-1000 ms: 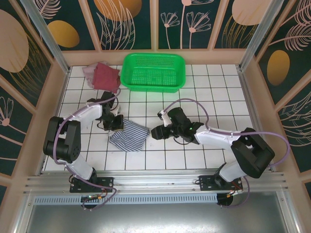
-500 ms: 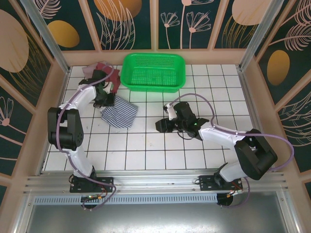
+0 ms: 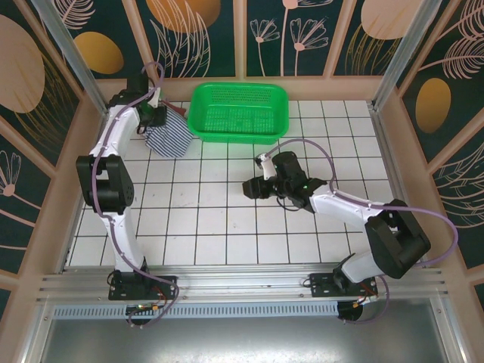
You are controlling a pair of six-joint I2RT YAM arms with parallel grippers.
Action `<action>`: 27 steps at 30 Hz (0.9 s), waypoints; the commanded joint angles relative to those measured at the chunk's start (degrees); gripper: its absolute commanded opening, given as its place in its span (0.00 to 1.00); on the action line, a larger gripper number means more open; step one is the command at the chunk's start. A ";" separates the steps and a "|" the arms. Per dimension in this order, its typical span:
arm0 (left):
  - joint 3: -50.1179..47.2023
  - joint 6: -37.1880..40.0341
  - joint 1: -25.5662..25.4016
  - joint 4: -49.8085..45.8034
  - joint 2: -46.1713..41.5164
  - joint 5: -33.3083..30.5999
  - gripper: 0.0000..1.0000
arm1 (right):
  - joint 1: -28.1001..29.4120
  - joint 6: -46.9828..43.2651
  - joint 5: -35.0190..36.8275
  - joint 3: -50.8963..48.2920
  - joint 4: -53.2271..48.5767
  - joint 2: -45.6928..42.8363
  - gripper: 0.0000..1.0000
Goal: Fold and stack the tank tops
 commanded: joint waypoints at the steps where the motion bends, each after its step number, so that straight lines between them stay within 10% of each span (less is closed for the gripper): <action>1: 5.46 2.08 1.28 0.93 1.90 -1.02 0.00 | -0.83 -1.48 0.46 2.33 -1.19 1.36 0.50; 17: 20.38 -8.79 6.46 4.84 16.74 3.79 0.01 | -2.52 -1.85 -0.87 7.21 -3.22 7.77 0.50; 27: 23.87 -9.47 7.52 4.92 23.39 -3.90 0.42 | -3.16 -1.07 2.19 9.49 -6.43 7.86 0.50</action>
